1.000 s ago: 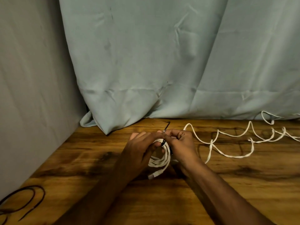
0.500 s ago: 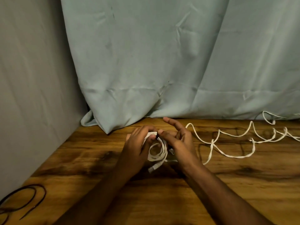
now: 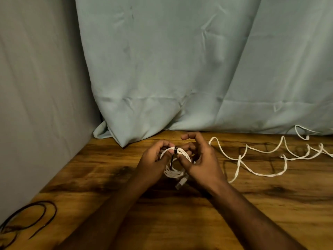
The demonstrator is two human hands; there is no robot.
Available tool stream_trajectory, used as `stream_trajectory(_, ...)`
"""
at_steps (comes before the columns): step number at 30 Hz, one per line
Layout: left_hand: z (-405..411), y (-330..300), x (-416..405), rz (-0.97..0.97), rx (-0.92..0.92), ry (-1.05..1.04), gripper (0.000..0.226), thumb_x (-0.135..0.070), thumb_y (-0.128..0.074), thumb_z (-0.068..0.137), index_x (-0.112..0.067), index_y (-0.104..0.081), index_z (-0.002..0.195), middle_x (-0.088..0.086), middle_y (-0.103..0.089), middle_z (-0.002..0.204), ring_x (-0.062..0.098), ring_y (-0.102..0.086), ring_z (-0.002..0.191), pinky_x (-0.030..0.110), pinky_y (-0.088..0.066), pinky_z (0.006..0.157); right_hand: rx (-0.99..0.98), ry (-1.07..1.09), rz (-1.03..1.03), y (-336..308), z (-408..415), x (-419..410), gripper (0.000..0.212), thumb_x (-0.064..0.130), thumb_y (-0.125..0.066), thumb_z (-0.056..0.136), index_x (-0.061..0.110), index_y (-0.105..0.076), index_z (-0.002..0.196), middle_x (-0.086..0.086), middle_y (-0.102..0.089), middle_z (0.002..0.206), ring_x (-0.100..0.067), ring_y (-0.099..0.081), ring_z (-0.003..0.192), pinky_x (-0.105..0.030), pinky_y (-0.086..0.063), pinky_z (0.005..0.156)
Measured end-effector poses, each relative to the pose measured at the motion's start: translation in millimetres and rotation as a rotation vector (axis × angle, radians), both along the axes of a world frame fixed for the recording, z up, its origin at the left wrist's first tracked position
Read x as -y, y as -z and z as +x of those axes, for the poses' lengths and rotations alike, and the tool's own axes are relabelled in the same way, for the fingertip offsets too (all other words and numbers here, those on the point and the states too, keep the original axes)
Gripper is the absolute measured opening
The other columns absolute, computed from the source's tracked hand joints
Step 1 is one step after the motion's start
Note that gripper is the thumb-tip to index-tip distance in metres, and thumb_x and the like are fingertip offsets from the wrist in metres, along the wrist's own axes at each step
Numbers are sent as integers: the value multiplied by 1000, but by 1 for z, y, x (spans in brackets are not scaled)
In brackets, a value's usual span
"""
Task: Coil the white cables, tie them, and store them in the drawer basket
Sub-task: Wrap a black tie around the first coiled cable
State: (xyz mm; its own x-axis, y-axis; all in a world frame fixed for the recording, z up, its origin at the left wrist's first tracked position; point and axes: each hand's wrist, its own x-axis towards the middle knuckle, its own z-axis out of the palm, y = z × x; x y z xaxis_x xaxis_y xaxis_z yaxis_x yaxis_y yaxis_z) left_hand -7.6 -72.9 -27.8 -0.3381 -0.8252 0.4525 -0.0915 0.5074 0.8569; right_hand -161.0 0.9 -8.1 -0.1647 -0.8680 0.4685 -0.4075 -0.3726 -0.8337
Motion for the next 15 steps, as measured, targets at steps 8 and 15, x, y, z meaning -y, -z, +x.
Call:
stream_trajectory(8, -1, 2, 5, 203, -86, 97, 11, -24, -65, 93, -19, -70, 102, 3, -76, 93, 18, -71, 89, 41, -56, 84, -349, 145, -54, 2, -2, -1, 45, 14, -79, 88, 43, -57, 113, 20, -69, 97, -1, -68, 88, -37, -62, 72)
stream_trajectory(15, 0, -1, 5, 346, -241, 97, 9, -8, -66, 92, -10, -69, 100, 7, -78, 86, 20, -73, 81, 35, -56, 77, -817, 297, -282, 2, 1, 2, 27, 25, -89, 77, 31, -73, 98, 5, -57, 111, -14, -58, 89, -22, -37, 63)
